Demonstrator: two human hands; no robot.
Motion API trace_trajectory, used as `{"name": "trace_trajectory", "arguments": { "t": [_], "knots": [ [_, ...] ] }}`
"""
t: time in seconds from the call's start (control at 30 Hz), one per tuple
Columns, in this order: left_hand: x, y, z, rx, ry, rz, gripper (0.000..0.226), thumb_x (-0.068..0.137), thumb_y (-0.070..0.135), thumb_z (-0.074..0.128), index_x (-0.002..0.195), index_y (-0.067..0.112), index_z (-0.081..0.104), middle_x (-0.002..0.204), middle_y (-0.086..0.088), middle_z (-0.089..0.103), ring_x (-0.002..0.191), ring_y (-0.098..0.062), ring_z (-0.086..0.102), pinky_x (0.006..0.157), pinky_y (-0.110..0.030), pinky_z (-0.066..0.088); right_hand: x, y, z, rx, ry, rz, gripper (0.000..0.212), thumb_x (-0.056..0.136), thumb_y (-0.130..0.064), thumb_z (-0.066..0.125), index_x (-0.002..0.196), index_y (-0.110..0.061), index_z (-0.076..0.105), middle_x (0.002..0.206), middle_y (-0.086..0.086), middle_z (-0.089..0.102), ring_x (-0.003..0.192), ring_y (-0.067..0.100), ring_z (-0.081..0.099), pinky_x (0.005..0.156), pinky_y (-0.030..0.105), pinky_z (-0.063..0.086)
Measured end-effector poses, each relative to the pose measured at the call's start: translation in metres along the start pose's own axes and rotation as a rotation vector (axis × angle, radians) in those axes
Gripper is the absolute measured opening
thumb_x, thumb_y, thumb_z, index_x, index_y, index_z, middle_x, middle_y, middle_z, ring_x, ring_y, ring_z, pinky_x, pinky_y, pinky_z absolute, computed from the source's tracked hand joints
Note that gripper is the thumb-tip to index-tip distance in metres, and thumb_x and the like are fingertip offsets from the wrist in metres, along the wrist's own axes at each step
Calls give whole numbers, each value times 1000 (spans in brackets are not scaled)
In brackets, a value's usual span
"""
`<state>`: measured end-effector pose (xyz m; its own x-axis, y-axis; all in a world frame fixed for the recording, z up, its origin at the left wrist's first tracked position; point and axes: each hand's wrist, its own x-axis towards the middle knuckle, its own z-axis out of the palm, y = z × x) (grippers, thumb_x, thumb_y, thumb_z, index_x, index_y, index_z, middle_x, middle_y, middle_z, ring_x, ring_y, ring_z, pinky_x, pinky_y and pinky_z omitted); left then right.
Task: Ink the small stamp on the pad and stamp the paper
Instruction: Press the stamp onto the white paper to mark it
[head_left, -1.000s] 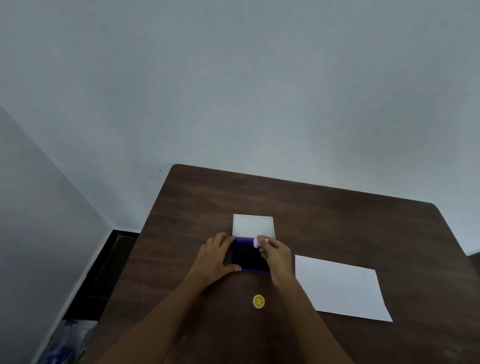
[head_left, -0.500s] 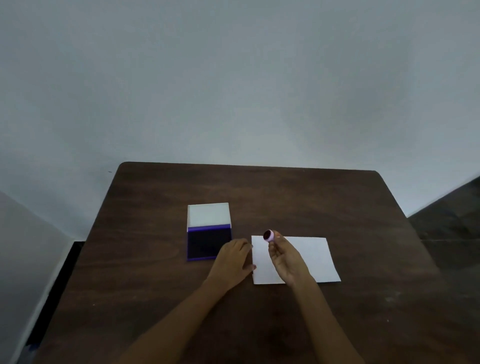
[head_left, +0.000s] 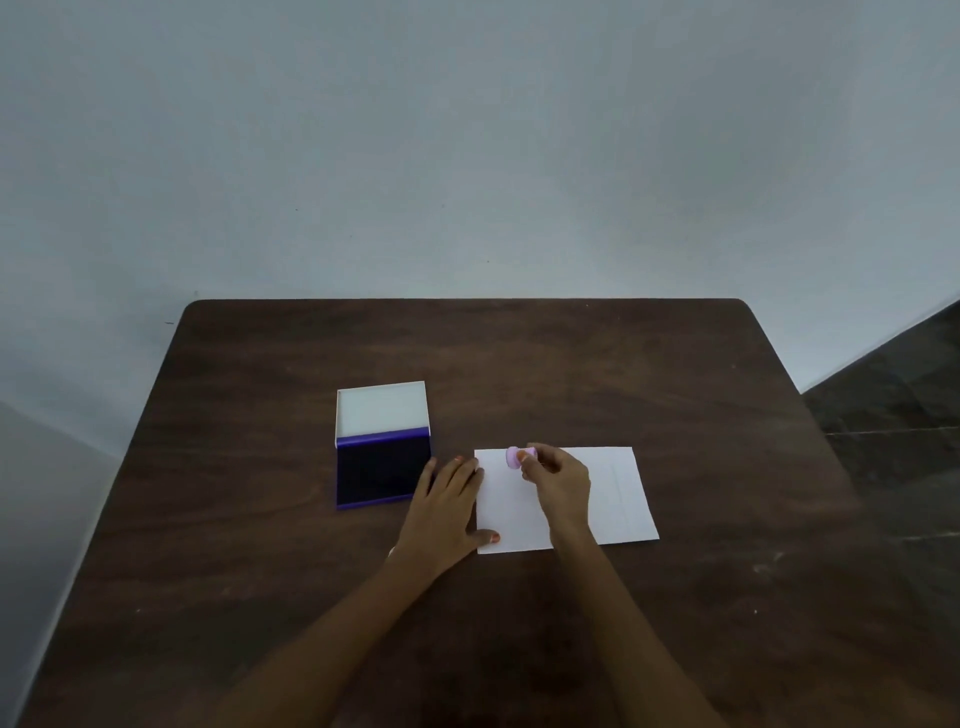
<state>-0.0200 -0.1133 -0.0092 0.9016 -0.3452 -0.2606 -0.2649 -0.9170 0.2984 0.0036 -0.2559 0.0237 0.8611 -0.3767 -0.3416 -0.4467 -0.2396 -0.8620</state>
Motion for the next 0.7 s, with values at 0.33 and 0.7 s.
{"name": "trace_trajectory", "arguments": {
  "t": [0.33, 0.7],
  "knots": [
    [0, 0, 0, 114, 5, 9, 79, 81, 64, 42, 141, 20, 20, 155, -2, 19, 143, -20, 7, 106, -46, -22, 4, -10, 27, -339, -118, -175, 31, 86, -26, 60, 105, -2, 64, 113, 17, 66, 99, 27, 61, 82, 22, 39],
    [1, 1, -3, 120, 12, 29, 77, 80, 62, 45, 139, 17, 26, 153, -3, 24, 143, -21, 9, 106, -46, -21, 0, -11, 31, -518, -143, -220, 33, 88, -27, 56, 112, -4, 60, 120, 13, 62, 104, 25, 60, 94, 27, 44]
  ]
}}
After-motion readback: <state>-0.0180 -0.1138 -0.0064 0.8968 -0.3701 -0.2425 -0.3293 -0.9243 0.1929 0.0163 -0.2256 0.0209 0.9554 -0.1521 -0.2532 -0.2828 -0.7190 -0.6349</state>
